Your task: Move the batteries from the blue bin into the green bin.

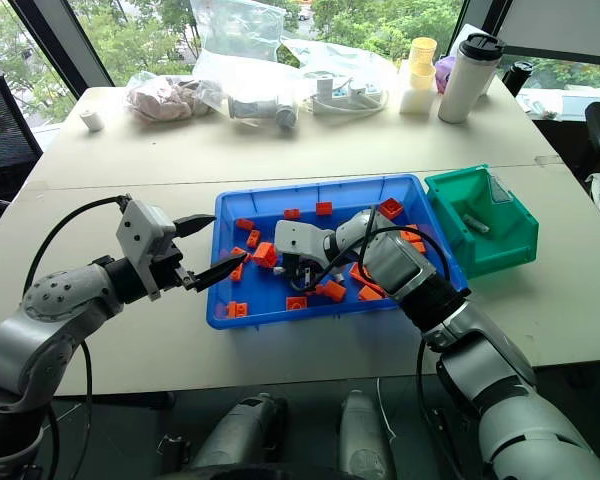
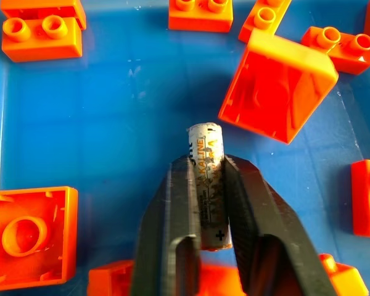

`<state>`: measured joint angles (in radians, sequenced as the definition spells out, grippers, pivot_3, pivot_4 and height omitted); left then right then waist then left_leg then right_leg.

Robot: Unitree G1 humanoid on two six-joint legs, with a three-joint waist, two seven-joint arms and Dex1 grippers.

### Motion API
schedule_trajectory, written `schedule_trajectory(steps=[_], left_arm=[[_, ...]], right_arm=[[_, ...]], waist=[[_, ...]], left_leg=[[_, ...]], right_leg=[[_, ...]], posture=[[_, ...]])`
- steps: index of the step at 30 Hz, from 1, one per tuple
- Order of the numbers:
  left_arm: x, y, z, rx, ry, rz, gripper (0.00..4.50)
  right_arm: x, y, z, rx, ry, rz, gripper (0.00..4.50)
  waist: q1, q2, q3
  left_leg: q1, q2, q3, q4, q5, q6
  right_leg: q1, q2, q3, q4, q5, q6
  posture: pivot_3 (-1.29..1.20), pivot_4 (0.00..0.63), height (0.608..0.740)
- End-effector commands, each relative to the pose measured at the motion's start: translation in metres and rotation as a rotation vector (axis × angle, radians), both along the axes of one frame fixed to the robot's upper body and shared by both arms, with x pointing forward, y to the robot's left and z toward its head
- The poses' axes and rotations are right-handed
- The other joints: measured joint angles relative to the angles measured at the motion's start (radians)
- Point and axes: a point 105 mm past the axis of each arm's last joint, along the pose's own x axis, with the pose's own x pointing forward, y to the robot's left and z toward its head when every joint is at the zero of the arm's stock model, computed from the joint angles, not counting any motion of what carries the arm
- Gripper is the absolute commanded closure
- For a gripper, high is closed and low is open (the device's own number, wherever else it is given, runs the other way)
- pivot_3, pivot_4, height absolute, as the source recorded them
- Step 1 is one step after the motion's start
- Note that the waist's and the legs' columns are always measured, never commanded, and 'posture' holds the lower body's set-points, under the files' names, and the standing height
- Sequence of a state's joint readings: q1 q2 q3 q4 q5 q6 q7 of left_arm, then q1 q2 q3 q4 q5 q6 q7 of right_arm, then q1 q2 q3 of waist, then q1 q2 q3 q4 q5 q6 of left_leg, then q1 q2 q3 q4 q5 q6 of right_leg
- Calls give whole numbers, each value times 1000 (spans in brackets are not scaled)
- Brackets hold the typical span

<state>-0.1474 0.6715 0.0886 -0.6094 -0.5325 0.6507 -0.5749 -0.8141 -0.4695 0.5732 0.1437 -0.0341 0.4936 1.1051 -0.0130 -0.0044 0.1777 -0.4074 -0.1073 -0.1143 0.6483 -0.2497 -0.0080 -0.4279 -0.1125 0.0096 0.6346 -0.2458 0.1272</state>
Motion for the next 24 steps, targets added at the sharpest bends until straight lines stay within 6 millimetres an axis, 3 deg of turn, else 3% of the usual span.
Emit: schedule_trajectory(steps=[1,5,9,18,24], left_arm=[[-7,-2,9,19,-37,-51,0],[-12,-3,9,41,-21,-116,0],[-19,-10,8,52,20,-240,0],[-24,-16,-1,116,67,-381,0],[-19,-21,-5,116,62,-403,0]], right_arm=[[1,5,28,65,-60,0,4444],[2,-11,69,151,-129,-49,4444],[4,-76,103,163,-227,-238,4444],[4,-196,118,78,-328,-675,4444],[9,-250,121,0,-415,-855,4444]], waist=[[0,0,0],[4,0,0],[21,0,0],[20,1,0],[22,1,0]], left_leg=[[0,0,0,0,0,0],[-1,0,0,0,0,0],[-1,-1,0,0,0,0],[-1,0,2,-1,-3,5],[-1,0,3,-1,-3,5]], right_leg=[[0,0,0,0,0,0],[-1,0,0,0,0,0],[0,-1,0,0,0,0],[-1,-2,1,-1,0,0],[0,-1,1,-1,0,0]], posture=[[0,150,740],[0,150,740],[0,150,740],[0,150,740],[0,150,740]])
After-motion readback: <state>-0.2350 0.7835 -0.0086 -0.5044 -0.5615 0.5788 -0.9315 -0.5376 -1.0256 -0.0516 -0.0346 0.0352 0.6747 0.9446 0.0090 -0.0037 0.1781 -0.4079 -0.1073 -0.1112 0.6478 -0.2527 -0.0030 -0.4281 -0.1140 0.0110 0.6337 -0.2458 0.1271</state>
